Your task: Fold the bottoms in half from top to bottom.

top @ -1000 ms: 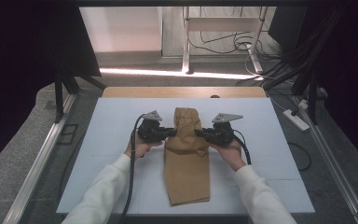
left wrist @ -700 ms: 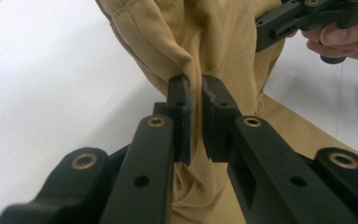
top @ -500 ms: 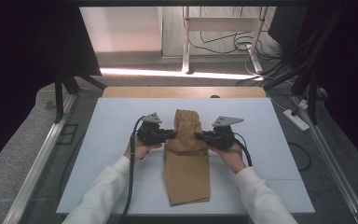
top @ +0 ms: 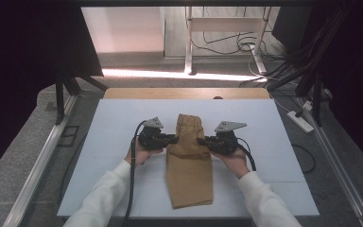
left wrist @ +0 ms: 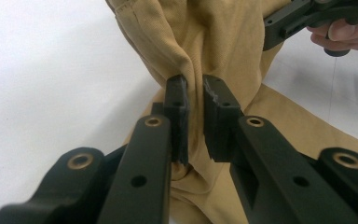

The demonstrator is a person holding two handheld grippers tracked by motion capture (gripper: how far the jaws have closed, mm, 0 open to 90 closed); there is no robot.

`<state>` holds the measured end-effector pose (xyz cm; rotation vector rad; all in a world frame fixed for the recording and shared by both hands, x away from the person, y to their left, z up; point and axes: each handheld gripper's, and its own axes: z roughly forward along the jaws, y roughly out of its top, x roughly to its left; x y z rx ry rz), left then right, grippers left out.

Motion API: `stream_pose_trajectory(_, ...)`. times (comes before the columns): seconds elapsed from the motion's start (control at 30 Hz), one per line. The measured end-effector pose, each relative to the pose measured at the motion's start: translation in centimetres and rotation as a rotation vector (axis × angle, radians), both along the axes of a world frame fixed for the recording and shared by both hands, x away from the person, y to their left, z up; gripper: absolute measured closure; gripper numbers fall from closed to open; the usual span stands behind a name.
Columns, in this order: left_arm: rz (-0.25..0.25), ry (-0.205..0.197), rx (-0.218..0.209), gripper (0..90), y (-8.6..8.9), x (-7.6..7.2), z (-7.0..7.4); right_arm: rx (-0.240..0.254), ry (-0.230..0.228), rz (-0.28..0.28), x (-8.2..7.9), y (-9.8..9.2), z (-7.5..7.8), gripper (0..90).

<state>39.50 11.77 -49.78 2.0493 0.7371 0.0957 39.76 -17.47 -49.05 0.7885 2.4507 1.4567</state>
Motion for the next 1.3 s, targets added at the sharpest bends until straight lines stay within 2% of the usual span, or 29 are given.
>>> stream_pose_trajectory(0.23, -0.003, -0.003, 0.005, 79.6, 0.1, -0.5, -0.1, -0.004, -0.004, 0.009, -0.5, 0.0, -0.1, 80.9)
stream_pose_trajectory(0.9, -0.016, 0.002, 0.018, 78.7, -0.2, -2.2, -0.7, -0.033, 0.026, 0.053, -2.2, -0.1, -0.8, 79.3)
stream_pose_trajectory(1.3, -0.035, 0.002, 0.028, 78.4, -0.1, -3.1, -0.9, -0.048, 0.028, 0.075, -3.4, -0.2, -1.1, 78.6)
